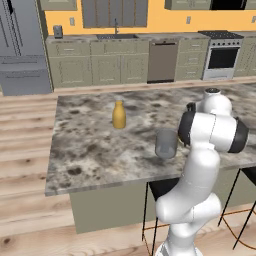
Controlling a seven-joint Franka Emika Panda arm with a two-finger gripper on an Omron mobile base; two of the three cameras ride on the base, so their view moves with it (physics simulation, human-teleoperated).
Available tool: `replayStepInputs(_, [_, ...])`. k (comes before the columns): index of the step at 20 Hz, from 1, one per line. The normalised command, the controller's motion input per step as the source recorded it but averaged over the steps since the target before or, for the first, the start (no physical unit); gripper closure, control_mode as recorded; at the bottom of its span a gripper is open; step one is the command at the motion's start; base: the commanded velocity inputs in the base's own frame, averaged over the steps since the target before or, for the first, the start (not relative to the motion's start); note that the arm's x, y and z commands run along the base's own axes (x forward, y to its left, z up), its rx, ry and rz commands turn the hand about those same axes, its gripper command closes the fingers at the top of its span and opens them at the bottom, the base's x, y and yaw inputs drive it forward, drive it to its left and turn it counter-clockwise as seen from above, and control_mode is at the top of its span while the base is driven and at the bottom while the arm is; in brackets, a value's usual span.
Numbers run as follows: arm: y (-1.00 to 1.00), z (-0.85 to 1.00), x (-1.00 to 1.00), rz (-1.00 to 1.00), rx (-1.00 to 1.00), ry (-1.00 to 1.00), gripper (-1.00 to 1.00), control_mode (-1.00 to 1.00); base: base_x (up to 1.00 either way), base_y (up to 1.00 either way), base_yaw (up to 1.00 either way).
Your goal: There are two ice cubes in the ice bowl. Place both ice cubes in the glass cup.
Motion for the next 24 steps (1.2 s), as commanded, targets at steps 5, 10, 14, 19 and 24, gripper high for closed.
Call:
replayStepInputs(5, [0.0,-0.37,0.22,-0.04,0.01,0.0,-1.0,-1.0,0.0,0.0,0.0])
replayStepInputs(10, [0.0,-0.48,0.17,-0.03,0.0,0.0,-1.0,-1.0,0.0,0.0,0.0])
replayStepInputs(14, [0.0,-0.33,0.25,-0.04,0.0,0.0,-1.0,-1.0,0.0,0.0,0.0])
replayStepInputs(19, [0.0,-0.27,0.27,-0.03,0.0,0.0,-1.0,-1.0,0.0,0.0,0.0])
replayStepInputs(24, [0.0,-0.21,0.07,-0.01,0.0,0.0,-1.0,-1.0,0.0,0.0,0.0])
